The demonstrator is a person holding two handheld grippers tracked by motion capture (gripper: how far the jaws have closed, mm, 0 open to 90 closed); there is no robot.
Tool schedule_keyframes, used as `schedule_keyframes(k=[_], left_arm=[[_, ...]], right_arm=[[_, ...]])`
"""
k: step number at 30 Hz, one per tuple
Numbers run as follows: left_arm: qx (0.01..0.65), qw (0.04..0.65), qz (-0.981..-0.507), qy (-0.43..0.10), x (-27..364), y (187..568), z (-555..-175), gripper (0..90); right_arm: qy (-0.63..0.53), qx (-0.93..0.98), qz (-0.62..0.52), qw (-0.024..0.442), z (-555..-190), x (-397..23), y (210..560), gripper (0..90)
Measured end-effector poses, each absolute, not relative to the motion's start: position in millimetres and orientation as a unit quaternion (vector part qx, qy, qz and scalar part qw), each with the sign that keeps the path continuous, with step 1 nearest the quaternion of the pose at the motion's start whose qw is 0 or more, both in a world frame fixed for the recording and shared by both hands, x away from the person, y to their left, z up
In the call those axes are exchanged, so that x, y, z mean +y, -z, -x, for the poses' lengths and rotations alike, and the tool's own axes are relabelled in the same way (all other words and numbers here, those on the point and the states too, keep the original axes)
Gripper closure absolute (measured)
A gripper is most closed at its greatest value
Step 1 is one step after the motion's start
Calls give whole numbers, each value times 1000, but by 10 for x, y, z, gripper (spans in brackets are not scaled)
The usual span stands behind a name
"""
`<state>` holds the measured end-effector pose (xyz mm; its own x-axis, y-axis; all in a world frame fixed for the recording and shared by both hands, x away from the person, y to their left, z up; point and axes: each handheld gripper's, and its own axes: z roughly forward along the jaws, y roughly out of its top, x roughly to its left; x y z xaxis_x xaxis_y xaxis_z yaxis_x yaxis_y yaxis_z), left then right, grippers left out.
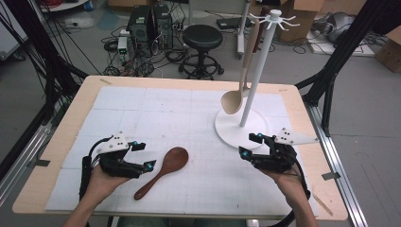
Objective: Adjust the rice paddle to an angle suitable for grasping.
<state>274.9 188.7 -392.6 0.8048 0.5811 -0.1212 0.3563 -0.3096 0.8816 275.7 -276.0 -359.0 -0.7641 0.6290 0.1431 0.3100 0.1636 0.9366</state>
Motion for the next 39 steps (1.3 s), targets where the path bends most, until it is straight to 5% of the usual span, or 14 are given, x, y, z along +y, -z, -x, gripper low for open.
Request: schedule_keyframes(k=[24,32,39], left_arm=[[277,443,-849,-77,1658,4248,-2741,447],[275,413,-866,-59,1587,4339,-2748,443],[266,397,-877,-54,1569,4367,-2749,543]], right_arm=[[-561,741,-334,160,-2654,-2866,3785,305],[-557,743,-334,160,-2637,-2856,3814,305],[-555,746,-330,160,-2618,-2826,3815,305]])
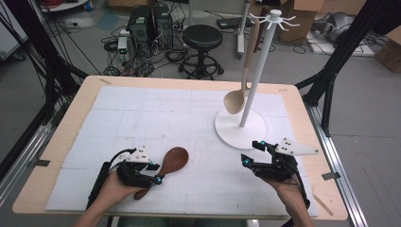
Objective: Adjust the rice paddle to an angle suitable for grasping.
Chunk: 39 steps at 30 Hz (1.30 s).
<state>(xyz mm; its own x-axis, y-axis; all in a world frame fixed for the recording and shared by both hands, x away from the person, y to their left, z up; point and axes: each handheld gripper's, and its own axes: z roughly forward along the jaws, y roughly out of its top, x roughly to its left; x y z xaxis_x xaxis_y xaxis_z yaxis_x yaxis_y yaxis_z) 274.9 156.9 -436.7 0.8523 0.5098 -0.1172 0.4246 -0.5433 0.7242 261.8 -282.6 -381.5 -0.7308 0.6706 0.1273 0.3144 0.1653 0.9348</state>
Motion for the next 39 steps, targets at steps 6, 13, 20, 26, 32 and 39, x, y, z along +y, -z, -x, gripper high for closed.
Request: schedule_keyframes(k=[6,13,20,26,32,39], left_arm=[[263,388,-882,-54,1563,4384,-2757,646],[266,390,-880,-59,1570,4376,-2757,684],[268,391,-878,-69,1583,4371,-2775,731],[269,394,-876,-72,1590,4374,-2797,756],[262,396,-877,-74,1576,4375,-2813,760],[255,396,-879,-74,1579,4381,-2820,751]], right_arm=[[-554,747,-328,164,-2610,-2821,3818,305],[-552,749,-326,164,-2598,-2801,3814,305],[-548,754,-323,163,-2596,-2776,3823,305],[-543,759,-321,162,-2603,-2760,3841,304],[-538,765,-317,158,-2609,-2721,3860,304],[-533,771,-312,155,-2610,-2675,3881,304]])
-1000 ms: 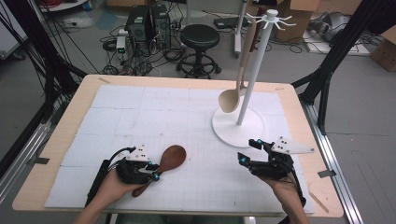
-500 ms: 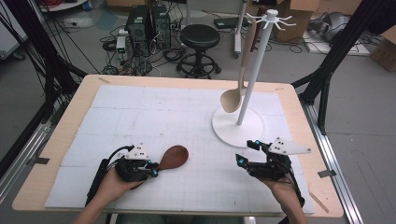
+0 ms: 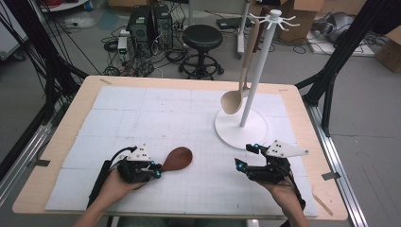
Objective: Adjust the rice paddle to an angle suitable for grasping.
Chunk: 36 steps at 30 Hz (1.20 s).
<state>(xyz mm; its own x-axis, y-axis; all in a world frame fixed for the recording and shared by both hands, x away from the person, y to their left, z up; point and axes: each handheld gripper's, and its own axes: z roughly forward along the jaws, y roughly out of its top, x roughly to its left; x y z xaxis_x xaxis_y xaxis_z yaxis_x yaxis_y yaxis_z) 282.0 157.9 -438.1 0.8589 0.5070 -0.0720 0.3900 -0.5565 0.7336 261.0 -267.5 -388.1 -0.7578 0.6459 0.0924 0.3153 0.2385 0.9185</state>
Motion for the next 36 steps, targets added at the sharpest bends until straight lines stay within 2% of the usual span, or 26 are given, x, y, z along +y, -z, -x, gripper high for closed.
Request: schedule_keyframes(k=[4,7,11,14,32,36], left_arm=[[252,384,-885,-76,1569,4385,-2776,679],[251,380,-887,-80,1575,4383,-2752,656],[254,380,-886,-80,1611,4381,-2761,753],[252,384,-885,-76,1625,4377,-2780,780],[226,394,-889,-65,1512,4374,-2851,782],[227,387,-891,-64,1513,4382,-2847,748]], right_arm=[[-528,776,-311,154,-2606,-2679,3891,304],[-525,778,-307,157,-2611,-2688,3900,304],[-524,779,-307,155,-2606,-2699,3907,304],[-523,780,-307,156,-2602,-2696,3909,305],[-515,787,-302,155,-2599,-2643,3919,304],[-514,788,-301,154,-2597,-2644,3919,304]])
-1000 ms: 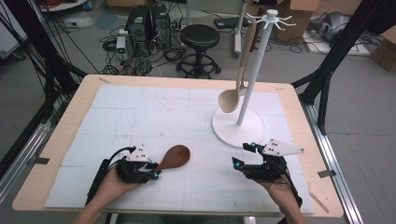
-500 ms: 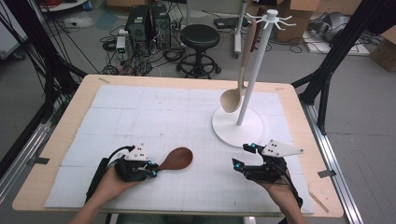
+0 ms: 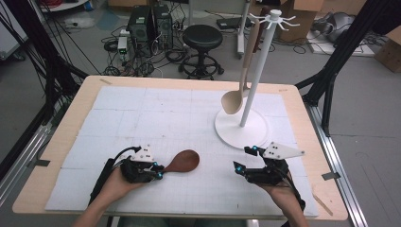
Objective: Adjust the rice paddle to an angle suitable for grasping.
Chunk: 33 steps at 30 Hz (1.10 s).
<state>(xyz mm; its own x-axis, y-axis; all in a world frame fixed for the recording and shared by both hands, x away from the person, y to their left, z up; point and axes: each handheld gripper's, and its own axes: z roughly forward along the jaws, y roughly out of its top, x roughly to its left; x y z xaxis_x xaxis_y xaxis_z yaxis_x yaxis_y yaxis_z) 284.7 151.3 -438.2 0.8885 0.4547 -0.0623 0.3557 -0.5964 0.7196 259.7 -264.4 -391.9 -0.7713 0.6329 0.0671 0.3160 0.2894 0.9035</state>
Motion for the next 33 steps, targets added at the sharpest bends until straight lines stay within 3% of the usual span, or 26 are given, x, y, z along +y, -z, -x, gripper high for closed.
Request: schedule_keyframes(k=[2,9,33], left_arm=[[228,386,-891,-67,1526,4368,-2829,701],[230,374,-896,-66,1646,4360,-2764,691],[193,384,-901,-58,1547,4229,-2773,730]], right_arm=[[-516,788,-300,154,-2594,-2648,3919,304],[-517,786,-301,157,-2579,-2691,3916,304],[-488,830,-238,127,-2677,-2280,3874,305]])
